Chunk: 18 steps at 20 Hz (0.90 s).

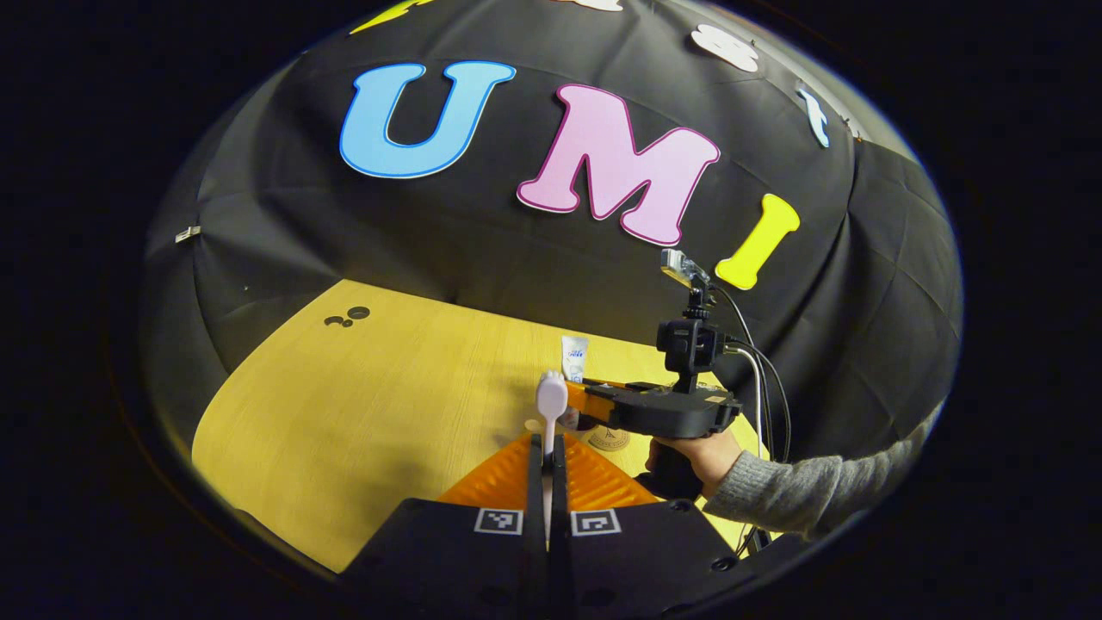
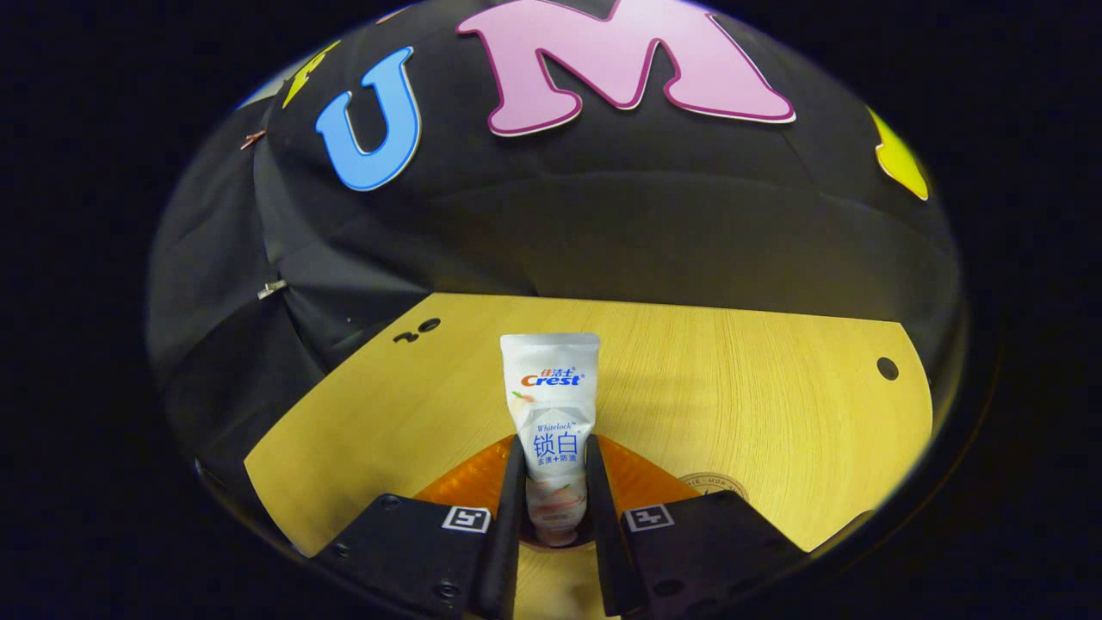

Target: Put the toothbrush and toothpaste on the desktop into the cup, then pick up the cup and place it on the coaster on the desktop.

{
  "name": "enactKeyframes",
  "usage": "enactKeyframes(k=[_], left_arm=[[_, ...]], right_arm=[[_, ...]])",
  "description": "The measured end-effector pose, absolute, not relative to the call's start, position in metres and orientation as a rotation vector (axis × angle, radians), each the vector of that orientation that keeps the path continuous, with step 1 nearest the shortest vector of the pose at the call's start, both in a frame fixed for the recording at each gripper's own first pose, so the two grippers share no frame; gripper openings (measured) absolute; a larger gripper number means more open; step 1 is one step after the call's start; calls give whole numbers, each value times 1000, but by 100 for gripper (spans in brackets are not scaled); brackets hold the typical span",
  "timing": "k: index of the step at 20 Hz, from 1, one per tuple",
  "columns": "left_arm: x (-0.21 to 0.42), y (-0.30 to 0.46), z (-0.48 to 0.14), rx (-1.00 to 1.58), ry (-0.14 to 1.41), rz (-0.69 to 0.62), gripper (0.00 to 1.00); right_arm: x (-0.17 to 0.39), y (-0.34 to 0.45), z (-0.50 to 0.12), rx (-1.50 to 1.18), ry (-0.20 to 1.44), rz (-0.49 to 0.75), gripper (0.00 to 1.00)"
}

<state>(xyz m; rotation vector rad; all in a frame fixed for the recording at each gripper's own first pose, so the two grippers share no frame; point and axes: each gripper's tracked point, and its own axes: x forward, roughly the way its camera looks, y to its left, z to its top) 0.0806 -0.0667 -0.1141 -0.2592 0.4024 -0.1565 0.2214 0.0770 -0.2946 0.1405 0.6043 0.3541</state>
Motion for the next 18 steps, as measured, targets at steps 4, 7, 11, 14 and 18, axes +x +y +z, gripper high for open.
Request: enactKeyframes(k=[4, 7, 11, 14, 18], left_arm=[[81, -69, -112, -260, 394, -166, 6], [85, -76, -109, -258, 383, -187, 6], [106, -93, -101, -250, 347, -240, 6], [128, -102, -90, -227, 307, -273, 6], [159, -120, -76, -190, 263, -324, 6]], right_arm=[[214, 79, -295, 106, 609, 361, 42], [211, 75, -286, 134, 609, 350, 42], [197, 61, -276, 173, 635, 335, 48], [170, 46, -262, 209, 624, 318, 48], [116, 26, -264, 258, 675, 304, 48]])
